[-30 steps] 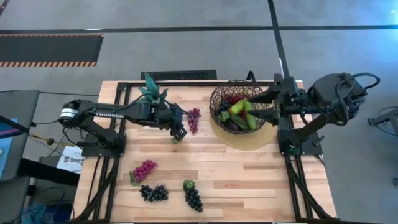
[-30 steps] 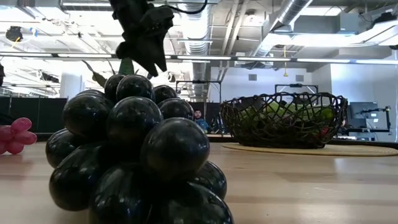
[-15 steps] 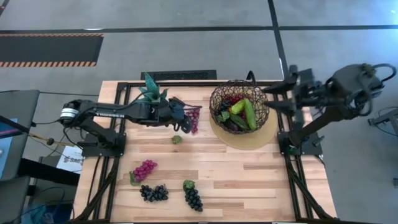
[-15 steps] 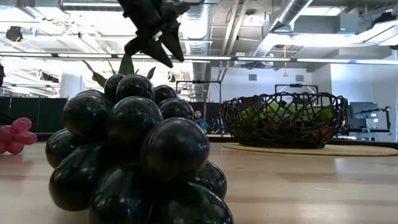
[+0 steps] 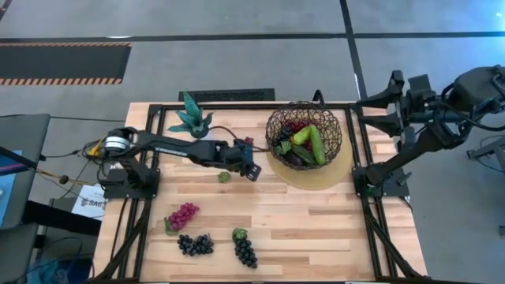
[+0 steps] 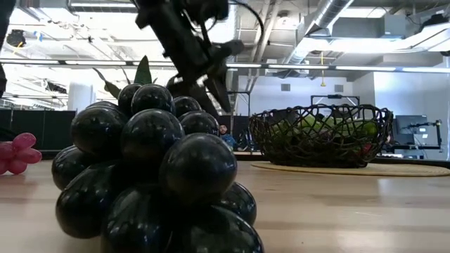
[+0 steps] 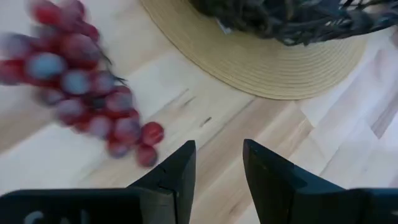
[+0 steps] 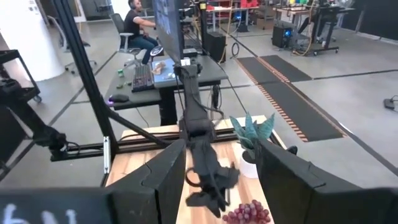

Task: Build produce basket
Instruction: Put the purple grapes into the black wire basket

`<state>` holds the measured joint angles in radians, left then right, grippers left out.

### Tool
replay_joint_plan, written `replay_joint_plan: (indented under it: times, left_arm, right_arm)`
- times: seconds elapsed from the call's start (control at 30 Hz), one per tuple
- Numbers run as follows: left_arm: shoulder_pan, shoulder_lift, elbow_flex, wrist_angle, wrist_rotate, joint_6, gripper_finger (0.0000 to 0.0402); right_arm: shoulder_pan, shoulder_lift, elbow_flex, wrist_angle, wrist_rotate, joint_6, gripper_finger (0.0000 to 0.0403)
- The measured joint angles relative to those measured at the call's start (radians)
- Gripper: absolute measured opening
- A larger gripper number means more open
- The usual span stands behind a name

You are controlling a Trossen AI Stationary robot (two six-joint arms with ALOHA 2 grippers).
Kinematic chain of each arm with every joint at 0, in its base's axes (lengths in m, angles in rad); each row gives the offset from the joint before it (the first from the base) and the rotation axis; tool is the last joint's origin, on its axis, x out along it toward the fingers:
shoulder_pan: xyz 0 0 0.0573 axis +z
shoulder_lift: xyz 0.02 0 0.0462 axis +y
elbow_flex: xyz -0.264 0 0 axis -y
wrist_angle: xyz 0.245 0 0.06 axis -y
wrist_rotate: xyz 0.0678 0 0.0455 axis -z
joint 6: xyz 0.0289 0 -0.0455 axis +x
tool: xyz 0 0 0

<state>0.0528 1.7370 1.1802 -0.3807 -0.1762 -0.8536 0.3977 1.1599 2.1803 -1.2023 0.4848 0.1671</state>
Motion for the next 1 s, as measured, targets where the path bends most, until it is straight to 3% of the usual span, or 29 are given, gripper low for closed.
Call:
replay_joint_plan:
  times: [0.17, 0.47, 0.8, 1.0]
  left_arm:
    - [0.026, 0.034, 0.039, -0.078, 0.026, 0.005, 0.0126]
    - [0.047, 0.032, 0.117, -0.415, 0.007, 0.011, 0.0115]
    - [0.112, 0.032, 0.112, -0.344, 0.016, 0.031, 0.0114]
    - [0.164, 0.032, 0.112, -0.294, 0.108, 0.082, 0.0137]
  right_arm:
    - [0.000, -0.003, 0.000, -0.009, -0.013, 0.000, 0.0209]
    - [0.000, -0.003, 0.000, -0.062, -0.017, -0.001, 0.0209]
    - [0.000, -0.002, 0.000, -0.090, -0.017, -0.003, 0.0209]
    - [0.000, -0.002, 0.000, -0.098, -0.017, -0.003, 0.0209]
